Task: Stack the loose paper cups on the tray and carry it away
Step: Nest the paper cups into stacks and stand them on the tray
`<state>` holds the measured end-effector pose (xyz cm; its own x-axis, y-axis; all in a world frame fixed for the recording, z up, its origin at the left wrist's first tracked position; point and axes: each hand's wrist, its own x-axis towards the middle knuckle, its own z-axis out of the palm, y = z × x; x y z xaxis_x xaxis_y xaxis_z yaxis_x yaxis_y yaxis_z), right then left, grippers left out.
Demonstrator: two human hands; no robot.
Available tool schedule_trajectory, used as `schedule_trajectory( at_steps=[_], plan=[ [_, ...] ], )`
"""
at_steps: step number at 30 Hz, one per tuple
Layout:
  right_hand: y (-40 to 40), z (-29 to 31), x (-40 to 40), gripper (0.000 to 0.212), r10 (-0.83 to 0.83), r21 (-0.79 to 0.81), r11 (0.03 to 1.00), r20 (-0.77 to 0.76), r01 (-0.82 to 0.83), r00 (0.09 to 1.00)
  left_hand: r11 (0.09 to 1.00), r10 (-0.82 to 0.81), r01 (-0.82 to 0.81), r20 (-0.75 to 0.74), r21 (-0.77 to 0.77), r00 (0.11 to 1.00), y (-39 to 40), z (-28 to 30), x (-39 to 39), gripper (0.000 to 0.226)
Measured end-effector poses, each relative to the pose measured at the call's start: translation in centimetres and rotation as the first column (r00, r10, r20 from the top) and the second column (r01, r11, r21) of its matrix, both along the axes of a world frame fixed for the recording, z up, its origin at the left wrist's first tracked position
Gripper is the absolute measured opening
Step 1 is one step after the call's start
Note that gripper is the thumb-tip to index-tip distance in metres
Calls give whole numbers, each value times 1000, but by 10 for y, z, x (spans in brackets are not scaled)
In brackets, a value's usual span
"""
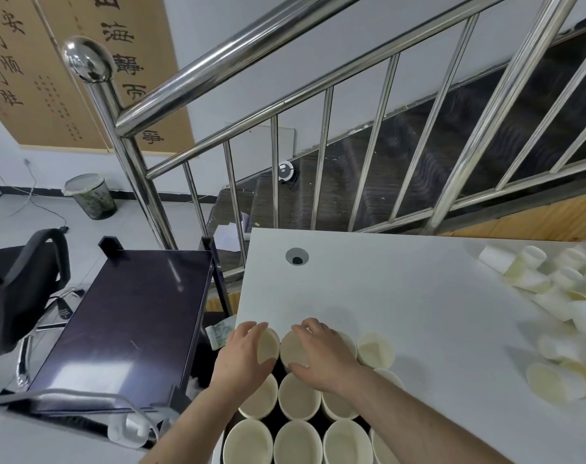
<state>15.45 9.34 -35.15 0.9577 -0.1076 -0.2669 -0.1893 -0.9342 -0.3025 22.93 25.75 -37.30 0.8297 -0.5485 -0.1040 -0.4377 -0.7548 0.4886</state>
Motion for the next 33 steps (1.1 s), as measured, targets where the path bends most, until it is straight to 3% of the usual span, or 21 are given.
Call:
schedule_trajectory(
  at_steps=[5,11,21,33],
  plan=[
    [-1,1,3,61,30,-35,999,-4,-31,1000,1000,-6,6,11,15,1000,1,-1,1,65],
    [-1,1,1,68,25,-16,1000,-4,-25,1000,1000,-5,5,-1,18,1000,-1,2,-3,66],
    [-34,37,-34,63,-47,-2,999,115,48,992,996,-43,49,83,-68,996,-38,40,-24,65],
    [-148,68,-193,61,-195,-74,975,168,209,966,952,-236,252,109,-172,966,-167,67,-146,62]
  ],
)
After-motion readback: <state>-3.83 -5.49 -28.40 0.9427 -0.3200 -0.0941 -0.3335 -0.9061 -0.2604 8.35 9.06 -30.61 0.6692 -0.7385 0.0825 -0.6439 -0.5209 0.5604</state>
